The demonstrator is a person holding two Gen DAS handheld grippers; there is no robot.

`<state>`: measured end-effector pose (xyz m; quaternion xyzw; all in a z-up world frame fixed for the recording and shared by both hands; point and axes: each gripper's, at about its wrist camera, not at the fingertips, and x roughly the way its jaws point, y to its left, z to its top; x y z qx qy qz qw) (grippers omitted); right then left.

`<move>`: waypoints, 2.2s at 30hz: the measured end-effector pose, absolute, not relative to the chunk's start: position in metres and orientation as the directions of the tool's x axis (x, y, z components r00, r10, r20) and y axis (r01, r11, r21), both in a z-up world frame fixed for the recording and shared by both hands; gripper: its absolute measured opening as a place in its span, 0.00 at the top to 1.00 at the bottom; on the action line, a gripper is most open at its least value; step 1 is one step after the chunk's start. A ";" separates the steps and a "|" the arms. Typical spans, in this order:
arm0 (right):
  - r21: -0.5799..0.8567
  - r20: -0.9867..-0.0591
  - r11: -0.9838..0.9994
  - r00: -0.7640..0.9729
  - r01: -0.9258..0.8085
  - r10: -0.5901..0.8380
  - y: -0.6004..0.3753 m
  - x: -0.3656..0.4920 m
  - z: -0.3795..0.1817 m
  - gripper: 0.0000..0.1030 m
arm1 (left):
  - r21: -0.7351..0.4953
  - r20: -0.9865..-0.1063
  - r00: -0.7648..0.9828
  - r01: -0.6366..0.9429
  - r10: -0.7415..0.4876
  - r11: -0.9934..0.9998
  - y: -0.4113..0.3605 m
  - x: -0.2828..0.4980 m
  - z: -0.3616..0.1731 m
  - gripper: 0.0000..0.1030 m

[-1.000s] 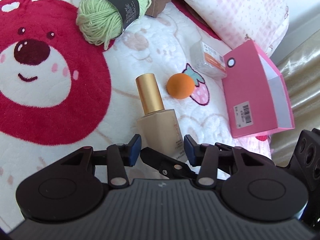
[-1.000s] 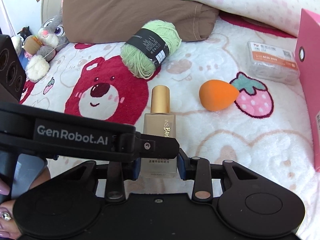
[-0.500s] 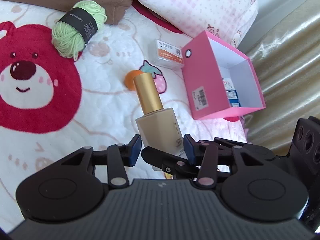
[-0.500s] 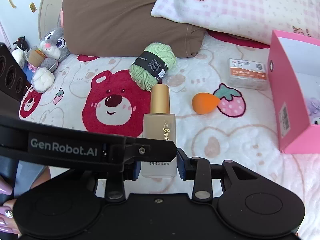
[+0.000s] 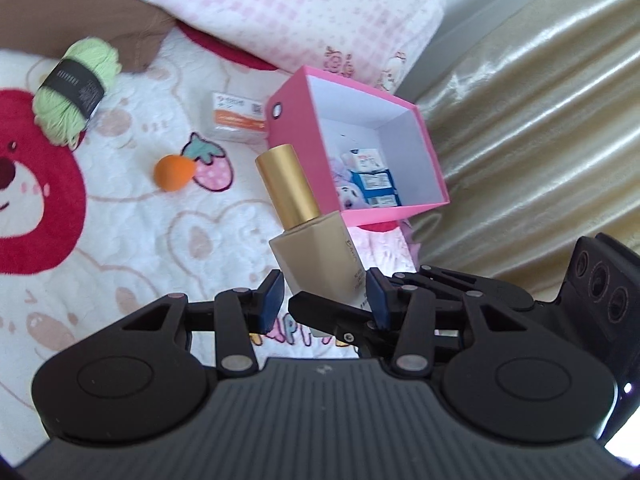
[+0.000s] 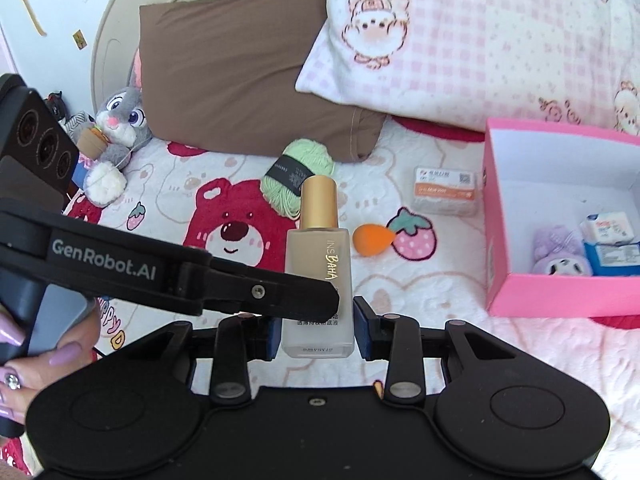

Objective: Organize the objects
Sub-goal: 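Lift the foundation bottle with the left gripper into the pink box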

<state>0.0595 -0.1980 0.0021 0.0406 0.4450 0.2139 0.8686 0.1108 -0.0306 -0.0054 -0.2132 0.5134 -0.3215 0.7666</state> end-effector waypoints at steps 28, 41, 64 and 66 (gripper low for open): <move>0.138 -0.756 0.983 0.628 -0.120 0.183 -0.360 0.141 0.042 0.61 | -0.656 -0.648 0.151 0.387 -0.746 0.648 -0.233 0.223 0.031 0.59; 0.138 -0.833 0.988 0.531 -0.075 0.157 -0.400 0.200 -0.061 0.61 | -0.655 -0.714 0.064 0.290 -0.697 0.698 -0.290 0.281 -0.075 0.60; 0.023 -0.860 0.995 0.506 -0.100 0.071 -0.389 0.247 -0.114 0.62 | -0.596 -0.745 0.165 0.269 -0.646 0.757 -0.300 0.301 -0.115 0.61; 0.033 -0.867 0.994 0.493 -0.105 0.081 -0.389 0.248 -0.115 0.61 | -0.589 -0.751 0.174 0.260 -0.637 0.765 -0.298 0.301 -0.113 0.61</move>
